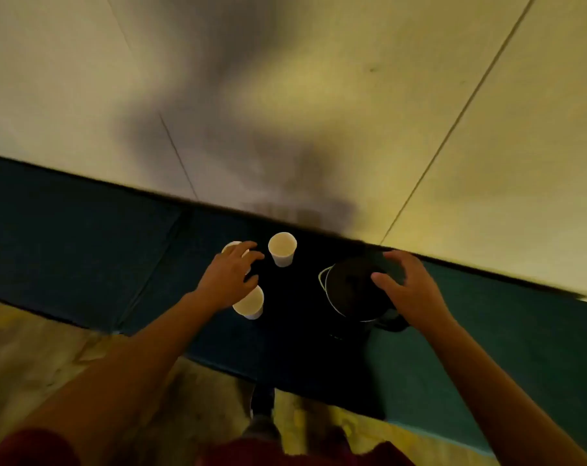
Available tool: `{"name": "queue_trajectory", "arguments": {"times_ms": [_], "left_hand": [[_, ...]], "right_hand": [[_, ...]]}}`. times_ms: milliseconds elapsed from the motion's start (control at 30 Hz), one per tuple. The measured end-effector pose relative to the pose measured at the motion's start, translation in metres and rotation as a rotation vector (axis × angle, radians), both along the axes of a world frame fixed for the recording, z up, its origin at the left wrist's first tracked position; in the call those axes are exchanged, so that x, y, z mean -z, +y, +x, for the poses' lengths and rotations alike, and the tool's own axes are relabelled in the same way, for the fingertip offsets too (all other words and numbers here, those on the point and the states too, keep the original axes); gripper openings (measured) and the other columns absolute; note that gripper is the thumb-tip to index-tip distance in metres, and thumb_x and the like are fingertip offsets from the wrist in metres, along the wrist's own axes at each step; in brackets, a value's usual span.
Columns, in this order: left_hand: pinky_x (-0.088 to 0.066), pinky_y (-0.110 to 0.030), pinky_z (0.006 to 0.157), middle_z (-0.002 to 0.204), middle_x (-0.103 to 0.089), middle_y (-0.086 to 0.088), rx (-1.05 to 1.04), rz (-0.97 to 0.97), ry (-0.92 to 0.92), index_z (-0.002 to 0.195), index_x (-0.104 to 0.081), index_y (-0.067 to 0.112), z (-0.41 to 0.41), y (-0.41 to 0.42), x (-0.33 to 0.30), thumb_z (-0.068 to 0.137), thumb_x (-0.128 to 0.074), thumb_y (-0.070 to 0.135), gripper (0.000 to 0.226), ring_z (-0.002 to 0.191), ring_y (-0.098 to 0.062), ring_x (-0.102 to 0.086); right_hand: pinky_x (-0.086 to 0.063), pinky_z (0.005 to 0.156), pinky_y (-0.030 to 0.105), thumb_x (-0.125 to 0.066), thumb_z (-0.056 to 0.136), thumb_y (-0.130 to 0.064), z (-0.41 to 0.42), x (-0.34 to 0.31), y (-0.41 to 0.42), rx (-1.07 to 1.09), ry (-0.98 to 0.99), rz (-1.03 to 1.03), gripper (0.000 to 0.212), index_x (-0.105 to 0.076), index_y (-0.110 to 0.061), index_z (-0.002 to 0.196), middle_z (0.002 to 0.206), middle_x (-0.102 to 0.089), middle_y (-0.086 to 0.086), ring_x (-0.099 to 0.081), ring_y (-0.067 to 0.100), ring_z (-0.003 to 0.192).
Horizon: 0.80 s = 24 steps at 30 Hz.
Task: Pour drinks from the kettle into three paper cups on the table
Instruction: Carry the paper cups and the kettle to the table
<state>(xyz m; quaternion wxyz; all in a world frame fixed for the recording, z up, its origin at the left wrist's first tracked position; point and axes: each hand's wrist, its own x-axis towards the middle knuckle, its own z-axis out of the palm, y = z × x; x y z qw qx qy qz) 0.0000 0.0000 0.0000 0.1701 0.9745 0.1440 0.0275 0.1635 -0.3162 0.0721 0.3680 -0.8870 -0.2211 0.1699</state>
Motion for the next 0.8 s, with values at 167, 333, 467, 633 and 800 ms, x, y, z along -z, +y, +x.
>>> {"name": "queue_trajectory", "arguments": {"times_ms": [167,333,467,633,800], "left_hand": [[-0.043,-0.05,0.106,0.148,-0.047,-0.005,0.112,-0.063,0.024,0.132,-0.056,0.021,0.017,0.04,0.022,0.091,-0.063,0.033,0.044,0.134,-0.027,-0.046],[-0.044,-0.048,0.107,0.152,-0.04,-0.004,0.196,-0.152,0.108,0.136,-0.053,0.021,0.029,0.063,0.038,0.092,-0.062,0.032,0.047,0.137,-0.027,-0.041],[-0.044,-0.04,0.103,0.157,-0.031,-0.001,0.276,-0.165,0.035,0.139,-0.05,0.022,0.039,0.061,0.045,0.091,-0.063,0.034,0.051,0.135,-0.025,-0.043],[-0.037,-0.047,0.111,0.165,-0.008,0.003,0.348,-0.171,0.18,0.151,-0.031,0.03,0.053,0.07,0.055,0.086,-0.063,0.055,0.077,0.144,-0.027,-0.03],[-0.038,-0.051,0.112,0.166,0.001,0.001,0.427,-0.102,0.273,0.154,-0.02,0.031,0.056,0.074,0.062,0.082,-0.068,0.055,0.09,0.149,-0.032,-0.019]], "right_hand": [[-0.04,0.106,0.041,-0.07,0.092,-0.027,-0.013,0.014,0.004,0.26,-0.025,-0.095,0.049,-0.055,-0.016,0.137,0.147,-0.051,0.008,-0.05,0.03,0.134],[-0.04,0.107,0.043,-0.07,0.093,-0.024,-0.031,0.025,0.016,0.332,-0.03,-0.166,0.048,-0.055,-0.017,0.137,0.144,-0.053,0.01,-0.05,0.031,0.134],[-0.045,0.102,0.048,-0.069,0.093,-0.028,-0.037,0.034,0.026,0.38,-0.013,-0.218,0.047,-0.056,-0.016,0.136,0.14,-0.057,0.011,-0.054,0.034,0.128],[-0.05,0.098,0.054,-0.069,0.091,-0.032,-0.038,0.037,0.038,0.4,-0.033,-0.258,0.047,-0.058,-0.016,0.133,0.127,-0.065,0.012,-0.061,0.034,0.117],[-0.051,0.097,0.058,-0.067,0.09,-0.037,-0.038,0.035,0.044,0.399,-0.042,-0.281,0.048,-0.058,-0.018,0.132,0.124,-0.067,0.01,-0.062,0.031,0.115]]}}
